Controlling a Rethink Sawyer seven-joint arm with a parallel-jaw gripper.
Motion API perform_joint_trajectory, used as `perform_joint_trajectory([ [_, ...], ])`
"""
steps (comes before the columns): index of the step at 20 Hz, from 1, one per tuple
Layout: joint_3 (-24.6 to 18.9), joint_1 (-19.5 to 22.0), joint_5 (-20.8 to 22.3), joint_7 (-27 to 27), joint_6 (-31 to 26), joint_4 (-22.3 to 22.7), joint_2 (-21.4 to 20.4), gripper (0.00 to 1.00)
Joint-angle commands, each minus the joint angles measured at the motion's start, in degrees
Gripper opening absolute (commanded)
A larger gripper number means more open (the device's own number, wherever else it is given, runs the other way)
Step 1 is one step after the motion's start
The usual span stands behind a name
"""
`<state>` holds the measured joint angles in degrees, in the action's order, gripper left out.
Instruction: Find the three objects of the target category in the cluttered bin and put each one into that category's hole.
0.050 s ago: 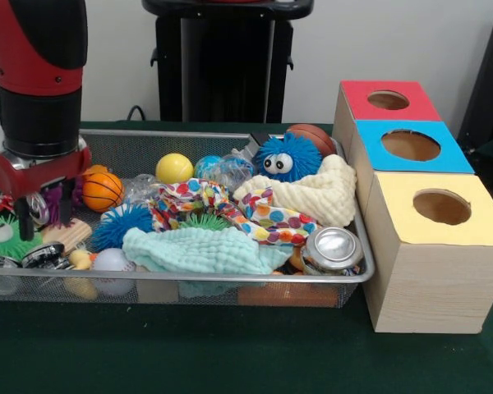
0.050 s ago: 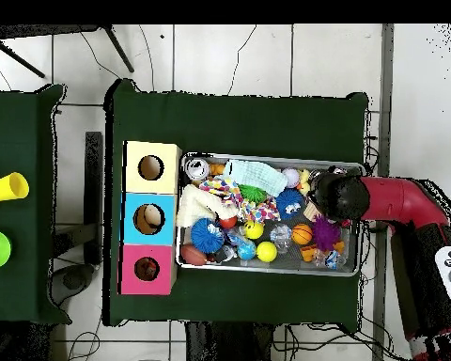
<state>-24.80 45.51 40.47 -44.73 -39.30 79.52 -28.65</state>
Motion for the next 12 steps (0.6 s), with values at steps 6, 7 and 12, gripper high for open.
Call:
perform_joint_trajectory([
  [6, -0.2, -1.6, -4.6, -2.7, -4.8, 3.8, -0.6, 1.0],
  [7, -0.9, -1.6, -4.8, -1.7, -4.7, 4.3, -0.7, 1.0],
  [12, -1.4, -2.1, -5.9, -2.3, -2.7, 4.4, 0.4, 1.0],
])
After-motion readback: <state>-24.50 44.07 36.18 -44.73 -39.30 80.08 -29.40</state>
